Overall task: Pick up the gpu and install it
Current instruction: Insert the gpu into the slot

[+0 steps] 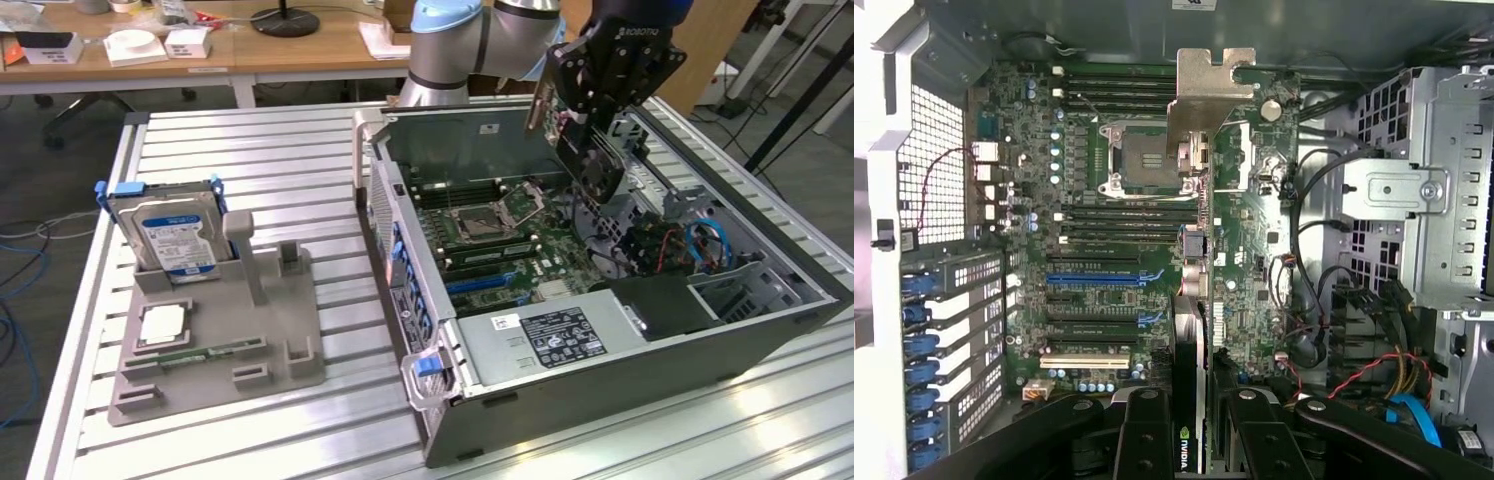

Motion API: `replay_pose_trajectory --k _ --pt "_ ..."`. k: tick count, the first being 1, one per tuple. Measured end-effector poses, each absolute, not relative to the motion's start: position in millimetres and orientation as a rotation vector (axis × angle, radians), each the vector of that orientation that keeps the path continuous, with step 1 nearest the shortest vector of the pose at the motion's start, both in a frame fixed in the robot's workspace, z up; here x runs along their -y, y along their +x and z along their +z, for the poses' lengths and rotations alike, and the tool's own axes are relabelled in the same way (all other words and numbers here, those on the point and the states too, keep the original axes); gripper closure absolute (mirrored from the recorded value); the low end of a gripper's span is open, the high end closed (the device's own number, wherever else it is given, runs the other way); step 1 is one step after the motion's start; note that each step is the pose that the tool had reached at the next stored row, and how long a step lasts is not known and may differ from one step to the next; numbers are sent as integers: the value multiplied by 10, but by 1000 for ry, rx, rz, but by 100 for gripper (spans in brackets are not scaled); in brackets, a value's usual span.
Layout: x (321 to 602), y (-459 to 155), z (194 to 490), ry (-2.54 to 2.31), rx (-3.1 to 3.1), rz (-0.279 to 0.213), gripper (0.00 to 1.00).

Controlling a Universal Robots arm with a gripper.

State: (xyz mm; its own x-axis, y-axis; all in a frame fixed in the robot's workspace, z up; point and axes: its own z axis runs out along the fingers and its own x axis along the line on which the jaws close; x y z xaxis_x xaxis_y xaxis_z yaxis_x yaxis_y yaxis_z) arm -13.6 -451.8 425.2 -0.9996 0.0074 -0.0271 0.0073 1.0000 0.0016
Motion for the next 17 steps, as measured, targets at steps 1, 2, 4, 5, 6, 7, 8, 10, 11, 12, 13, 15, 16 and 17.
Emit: replay_pose_trajectory --k 1,2,4,5,6,7,8,10,11,12,13,15,16,17 --pt "4518 -136 4252 9 -3115 2 74" --pt "4518 -137 4252 7 -3115 2 74" --pt "4518 -137 4251 1 -3115 3 74" --pt "4518 -136 4252 -2 -3115 3 74" --pt "4518 -137 4251 -4 -3115 3 74" --pt "4518 -136 4252 -7 -3115 3 74" --pt "4518 -137 4252 -10 -3115 3 74" --pt "4518 -136 4251 -16 -3114 3 74" --pt "4518 -137 4252 -19 -3114 3 74" --pt "4518 -136 4252 -23 -3114 3 74" --pt "4518 -137 4252 -26 -3114 3 74" --pt "4518 -136 4252 -34 -3114 3 74" --pt "4518 -136 4252 -37 -3114 3 74" --pt "4518 -136 4251 -41 -3114 3 74"
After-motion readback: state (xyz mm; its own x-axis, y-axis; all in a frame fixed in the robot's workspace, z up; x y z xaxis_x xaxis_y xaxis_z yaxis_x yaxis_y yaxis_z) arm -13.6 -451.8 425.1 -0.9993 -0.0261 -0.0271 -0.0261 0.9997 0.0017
